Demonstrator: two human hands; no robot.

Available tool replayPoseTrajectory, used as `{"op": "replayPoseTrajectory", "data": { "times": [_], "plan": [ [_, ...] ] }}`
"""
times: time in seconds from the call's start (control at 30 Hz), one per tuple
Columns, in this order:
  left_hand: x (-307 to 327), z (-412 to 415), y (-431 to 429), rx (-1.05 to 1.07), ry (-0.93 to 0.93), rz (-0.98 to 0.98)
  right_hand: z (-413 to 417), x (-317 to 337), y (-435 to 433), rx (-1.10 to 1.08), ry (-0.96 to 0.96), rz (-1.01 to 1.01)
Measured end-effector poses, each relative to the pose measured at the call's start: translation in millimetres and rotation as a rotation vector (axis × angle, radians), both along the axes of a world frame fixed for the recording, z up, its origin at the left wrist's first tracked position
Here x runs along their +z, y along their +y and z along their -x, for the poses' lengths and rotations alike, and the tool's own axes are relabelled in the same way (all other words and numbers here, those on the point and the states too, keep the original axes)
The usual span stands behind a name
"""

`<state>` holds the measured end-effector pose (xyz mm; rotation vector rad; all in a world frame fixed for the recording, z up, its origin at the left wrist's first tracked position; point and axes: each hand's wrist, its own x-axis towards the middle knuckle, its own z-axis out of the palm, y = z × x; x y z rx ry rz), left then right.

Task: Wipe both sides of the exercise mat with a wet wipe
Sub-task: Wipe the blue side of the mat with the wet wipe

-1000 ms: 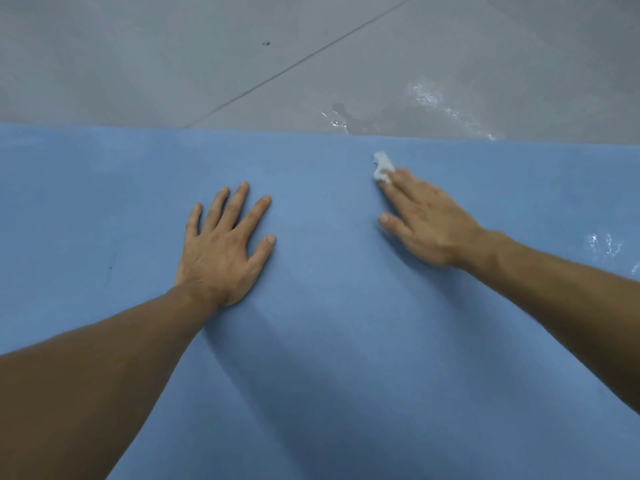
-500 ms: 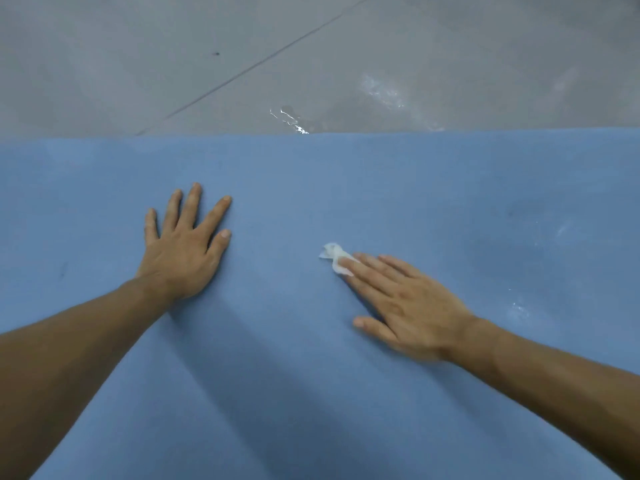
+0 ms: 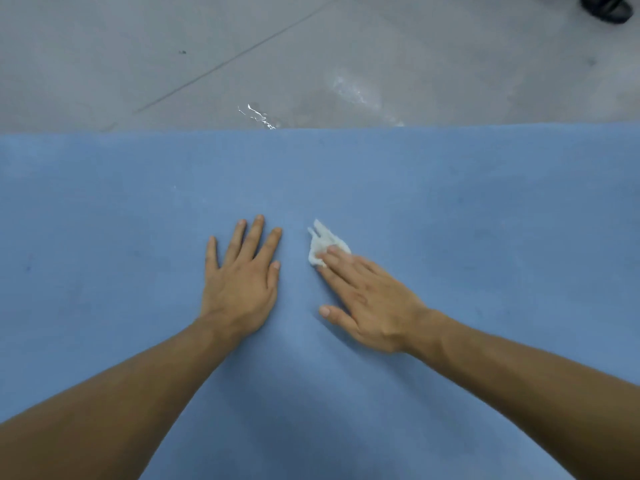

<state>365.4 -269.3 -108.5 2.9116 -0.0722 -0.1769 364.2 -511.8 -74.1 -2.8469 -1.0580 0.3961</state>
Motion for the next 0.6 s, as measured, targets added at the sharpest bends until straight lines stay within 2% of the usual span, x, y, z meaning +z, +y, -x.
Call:
{"op": "replayPoseTrajectory", "data": {
  "times": [0.2, 0.4, 0.6],
  "plan": [
    [-2.3, 18.9, -38.8, 0.080, 0.007, -0.004, 72.1, -0.4, -29.5, 0.217, -0.028, 0.065],
    [-6.5, 23.0, -43.1, 0.111, -0.028, -0.013, 3.4, -1.2, -44.9, -0.146, -0.078, 0.200],
    [-8.8, 24.3, -41.7, 0.104, -0.065, -0.028, -41.9, 1.7, -36.9, -0.394, -0.022, 0.198]
  ]
}}
